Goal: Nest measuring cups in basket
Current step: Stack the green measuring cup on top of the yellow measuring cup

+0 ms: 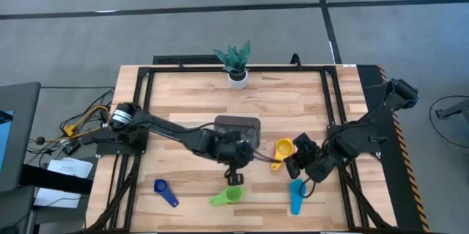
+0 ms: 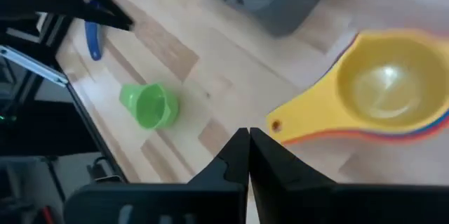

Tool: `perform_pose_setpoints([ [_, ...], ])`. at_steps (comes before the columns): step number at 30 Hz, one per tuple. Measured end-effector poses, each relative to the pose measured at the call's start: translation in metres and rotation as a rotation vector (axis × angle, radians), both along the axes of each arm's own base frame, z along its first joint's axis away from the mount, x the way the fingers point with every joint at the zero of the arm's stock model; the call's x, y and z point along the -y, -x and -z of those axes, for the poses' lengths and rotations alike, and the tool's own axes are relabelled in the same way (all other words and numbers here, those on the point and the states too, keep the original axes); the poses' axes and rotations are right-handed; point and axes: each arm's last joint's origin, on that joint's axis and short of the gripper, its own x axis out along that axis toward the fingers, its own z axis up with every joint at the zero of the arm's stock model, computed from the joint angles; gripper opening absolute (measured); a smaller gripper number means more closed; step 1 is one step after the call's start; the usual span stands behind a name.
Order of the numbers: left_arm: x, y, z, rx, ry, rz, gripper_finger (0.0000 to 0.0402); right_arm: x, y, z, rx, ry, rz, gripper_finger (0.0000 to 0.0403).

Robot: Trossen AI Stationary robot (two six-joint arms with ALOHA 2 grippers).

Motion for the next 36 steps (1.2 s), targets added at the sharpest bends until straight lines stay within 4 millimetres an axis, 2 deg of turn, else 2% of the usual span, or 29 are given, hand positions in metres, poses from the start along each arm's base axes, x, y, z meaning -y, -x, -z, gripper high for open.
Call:
perform_pose_setpoints([
  [2,0.009,0.009,0.002,-0.008,0.006,0.012,0.0000,-0.009,-0.002,0.008,-0.015,-0.028,0.024,0.0035],
  [7,0.034,0.029,0.026,-0.105,0.063,0.027,0.0002,-0.031,-0.011,0.021,-0.019,-0.092,0.075,0.0029],
  [10,0.048,0.036,0.037,-0.101,0.081,0.041,0.0014,-0.046,-0.020,0.018,0.006,-0.089,0.090,0.0027],
  [13,0.054,0.041,0.049,-0.084,0.069,0.042,0.0037,-0.056,-0.030,0.014,0.015,-0.077,0.098,0.0028],
  [22,0.042,0.033,0.075,0.015,0.146,0.045,0.0101,-0.077,-0.053,0.004,0.064,-0.047,0.102,0.0027],
  [28,0.036,0.034,0.085,0.017,0.100,0.115,0.0104,-0.081,-0.057,-0.001,0.047,-0.035,0.112,0.0029],
  [36,0.039,0.029,0.103,0.002,0.023,0.209,0.0103,-0.076,-0.053,-0.007,0.038,-0.010,0.110,0.0025],
])
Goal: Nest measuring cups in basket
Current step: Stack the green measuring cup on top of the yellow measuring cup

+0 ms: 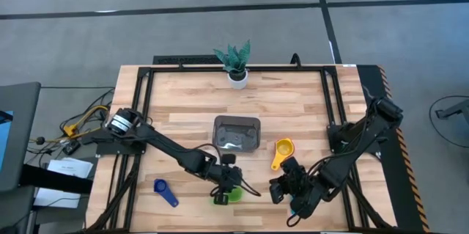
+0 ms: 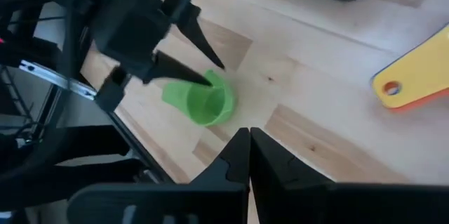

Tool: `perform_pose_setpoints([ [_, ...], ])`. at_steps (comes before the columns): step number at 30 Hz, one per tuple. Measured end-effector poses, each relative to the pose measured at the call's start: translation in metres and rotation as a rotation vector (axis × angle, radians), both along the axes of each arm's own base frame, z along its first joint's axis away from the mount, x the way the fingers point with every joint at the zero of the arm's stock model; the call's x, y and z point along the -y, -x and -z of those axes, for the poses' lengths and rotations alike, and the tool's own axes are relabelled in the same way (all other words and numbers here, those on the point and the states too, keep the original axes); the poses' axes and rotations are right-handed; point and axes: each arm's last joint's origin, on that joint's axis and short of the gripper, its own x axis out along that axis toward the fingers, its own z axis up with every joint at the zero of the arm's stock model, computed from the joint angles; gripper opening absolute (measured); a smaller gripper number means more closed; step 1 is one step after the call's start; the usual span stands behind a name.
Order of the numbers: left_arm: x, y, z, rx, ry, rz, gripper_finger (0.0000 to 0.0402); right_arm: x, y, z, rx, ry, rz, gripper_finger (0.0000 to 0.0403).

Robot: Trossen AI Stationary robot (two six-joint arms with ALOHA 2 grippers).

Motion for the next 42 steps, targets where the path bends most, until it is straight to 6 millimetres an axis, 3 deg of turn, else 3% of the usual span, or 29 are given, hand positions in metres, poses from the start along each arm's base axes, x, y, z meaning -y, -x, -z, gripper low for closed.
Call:
perform_pose_setpoints([
  [8,0.000,-0.003,0.007,-0.002,-0.032,0.021,0.0100,0.005,0.005,-0.003,-0.023,0.034,0.005,0.0027],
  [17,0.000,-0.003,0.012,-0.025,0.003,0.038,0.0012,0.009,0.005,-0.002,-0.047,0.057,0.013,0.0026],
  [26,-0.013,-0.010,0.009,-0.045,0.105,-0.104,0.0003,0.013,0.010,-0.009,-0.040,0.049,0.009,0.0029],
  [31,-0.019,-0.024,-0.010,0.005,0.160,-0.150,0.0003,0.016,0.022,-0.024,-0.012,0.022,-0.011,0.0021],
  [35,-0.028,-0.041,-0.036,0.084,0.194,-0.176,0.0002,0.023,0.036,-0.037,-0.009,0.019,-0.028,0.0022],
  [42,-0.069,-0.064,-0.072,0.175,0.190,-0.291,0.0001,0.045,0.059,-0.056,-0.036,0.050,-0.034,0.0021],
])
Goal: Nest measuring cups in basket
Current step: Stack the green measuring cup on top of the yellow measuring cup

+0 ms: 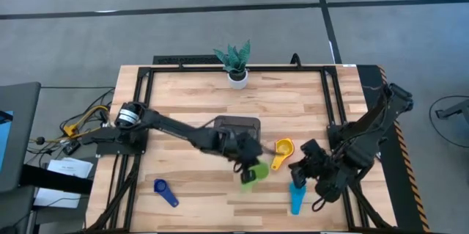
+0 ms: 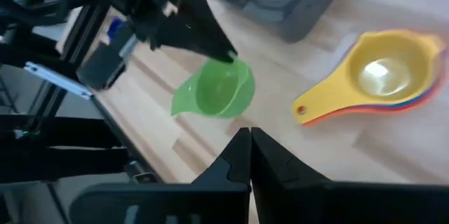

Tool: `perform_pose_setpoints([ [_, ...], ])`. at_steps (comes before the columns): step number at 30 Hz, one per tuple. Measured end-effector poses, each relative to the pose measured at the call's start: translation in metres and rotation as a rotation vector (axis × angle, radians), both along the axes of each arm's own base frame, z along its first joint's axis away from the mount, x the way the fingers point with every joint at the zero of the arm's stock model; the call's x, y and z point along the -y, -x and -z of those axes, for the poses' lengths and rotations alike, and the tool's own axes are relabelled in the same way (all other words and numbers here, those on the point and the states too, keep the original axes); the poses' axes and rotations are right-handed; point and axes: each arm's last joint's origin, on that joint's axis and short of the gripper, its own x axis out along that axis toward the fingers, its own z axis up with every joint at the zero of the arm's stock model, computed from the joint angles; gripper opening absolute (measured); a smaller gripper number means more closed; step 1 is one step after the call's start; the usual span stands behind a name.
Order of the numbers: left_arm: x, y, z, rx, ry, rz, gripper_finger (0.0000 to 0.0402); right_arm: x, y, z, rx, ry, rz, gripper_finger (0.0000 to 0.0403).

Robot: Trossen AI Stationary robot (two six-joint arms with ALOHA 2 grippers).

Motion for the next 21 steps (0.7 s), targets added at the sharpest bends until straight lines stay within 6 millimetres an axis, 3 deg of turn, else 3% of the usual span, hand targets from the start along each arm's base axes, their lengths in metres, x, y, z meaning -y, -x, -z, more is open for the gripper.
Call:
perform_pose_setpoints([
  [8,-0.055,-0.016,-0.021,0.118,0.074,-0.181,0.0001,0.034,0.025,-0.016,-0.065,0.068,0.023,0.0024],
  [21,-0.092,-0.026,-0.042,0.358,0.089,-0.313,0.0000,0.081,0.060,-0.032,-0.152,0.165,0.052,0.0024],
])
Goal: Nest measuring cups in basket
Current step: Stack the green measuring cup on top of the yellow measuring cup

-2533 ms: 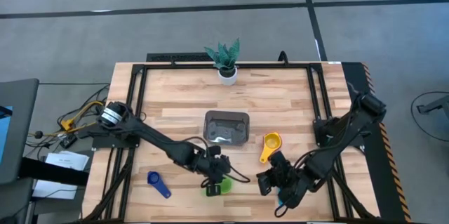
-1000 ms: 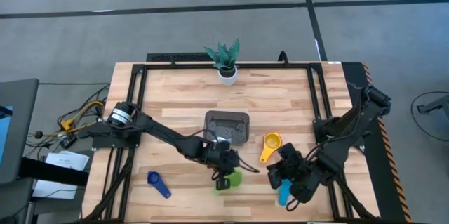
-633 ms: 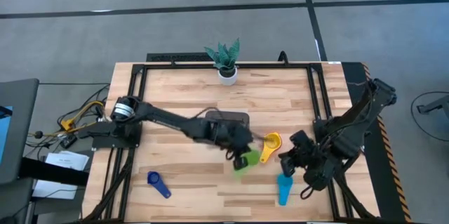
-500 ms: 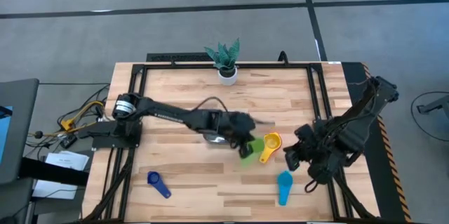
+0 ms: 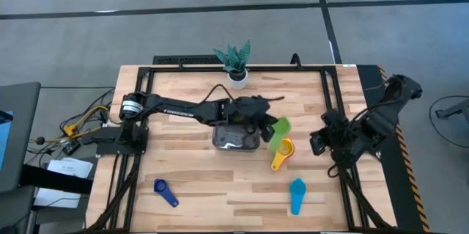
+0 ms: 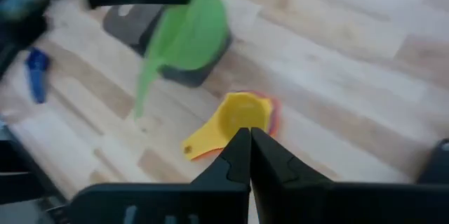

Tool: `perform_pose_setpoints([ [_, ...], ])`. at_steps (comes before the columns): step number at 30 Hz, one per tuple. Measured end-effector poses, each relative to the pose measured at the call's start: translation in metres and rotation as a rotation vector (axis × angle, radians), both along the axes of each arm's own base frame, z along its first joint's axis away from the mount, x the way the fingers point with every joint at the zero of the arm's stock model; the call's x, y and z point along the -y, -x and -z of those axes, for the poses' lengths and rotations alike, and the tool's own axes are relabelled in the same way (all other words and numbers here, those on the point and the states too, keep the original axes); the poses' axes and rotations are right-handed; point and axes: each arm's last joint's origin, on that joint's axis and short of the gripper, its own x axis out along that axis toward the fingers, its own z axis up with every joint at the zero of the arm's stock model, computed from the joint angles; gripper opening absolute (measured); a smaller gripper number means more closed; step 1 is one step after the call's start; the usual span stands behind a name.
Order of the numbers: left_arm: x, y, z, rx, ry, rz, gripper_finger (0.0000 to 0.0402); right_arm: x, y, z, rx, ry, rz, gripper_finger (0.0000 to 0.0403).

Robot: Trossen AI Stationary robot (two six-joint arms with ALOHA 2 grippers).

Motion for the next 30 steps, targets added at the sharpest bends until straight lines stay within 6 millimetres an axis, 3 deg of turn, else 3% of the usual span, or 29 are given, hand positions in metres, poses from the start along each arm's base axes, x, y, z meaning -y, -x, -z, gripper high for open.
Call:
perform_pose_setpoints([
  [5,0.001,-0.017,0.013,0.095,0.044,0.037,0.0000,0.007,0.005,-0.003,0.007,-0.005,0.010,0.0025],
  [10,0.003,-0.033,0.032,0.038,0.065,0.069,0.0000,0.007,0.006,-0.003,0.010,-0.020,0.025,0.0017],
  [14,0.004,-0.038,0.033,0.008,0.043,0.070,0.0000,0.006,0.005,-0.002,0.011,-0.026,0.036,0.0021],
  [25,0.008,-0.046,0.076,-0.154,0.107,0.109,0.0000,0.004,0.003,-0.002,0.025,-0.053,0.077,0.0017],
  [30,0.010,-0.047,0.082,-0.162,0.124,0.136,0.0000,0.003,0.002,-0.002,0.036,-0.063,0.077,0.0024],
])
